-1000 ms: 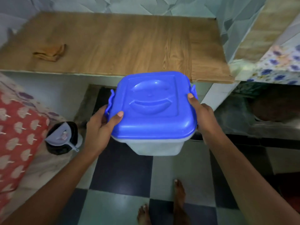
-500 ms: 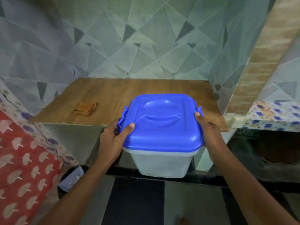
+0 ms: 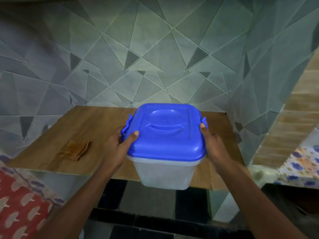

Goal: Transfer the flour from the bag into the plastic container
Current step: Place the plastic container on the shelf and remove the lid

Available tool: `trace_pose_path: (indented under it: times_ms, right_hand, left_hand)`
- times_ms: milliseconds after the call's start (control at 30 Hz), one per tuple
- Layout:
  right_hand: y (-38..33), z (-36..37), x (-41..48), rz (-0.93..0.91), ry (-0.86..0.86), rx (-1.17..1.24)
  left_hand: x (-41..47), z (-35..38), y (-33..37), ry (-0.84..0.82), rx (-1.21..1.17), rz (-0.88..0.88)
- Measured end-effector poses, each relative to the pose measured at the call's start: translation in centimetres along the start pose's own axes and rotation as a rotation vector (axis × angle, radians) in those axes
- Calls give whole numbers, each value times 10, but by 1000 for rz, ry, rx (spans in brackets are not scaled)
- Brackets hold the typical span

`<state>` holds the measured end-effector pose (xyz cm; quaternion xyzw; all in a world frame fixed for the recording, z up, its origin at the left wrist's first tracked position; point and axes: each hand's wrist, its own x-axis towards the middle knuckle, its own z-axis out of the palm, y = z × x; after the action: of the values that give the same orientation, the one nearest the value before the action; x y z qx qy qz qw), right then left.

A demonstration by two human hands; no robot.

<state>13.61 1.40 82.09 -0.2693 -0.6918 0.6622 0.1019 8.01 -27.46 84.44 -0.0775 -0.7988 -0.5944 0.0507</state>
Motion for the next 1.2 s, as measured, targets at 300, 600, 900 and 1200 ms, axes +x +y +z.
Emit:
trace_pose_path:
  times_ms: [300,600,900,1200]
  right_hand:
    - [3,28,129,52,89,-11]
    - [-25,68,199,93,248,-58]
    - [-32,64,247,113,349,-100]
    - [-35,79,277,51,210,-229]
  left_hand:
    - [115,46,-34,-60,-34,-55]
    - [224,62,-69,-182,-50,-88]
    - [285,97,-76,-248,4,-93]
    - [306,101,-91,-80,26,-175]
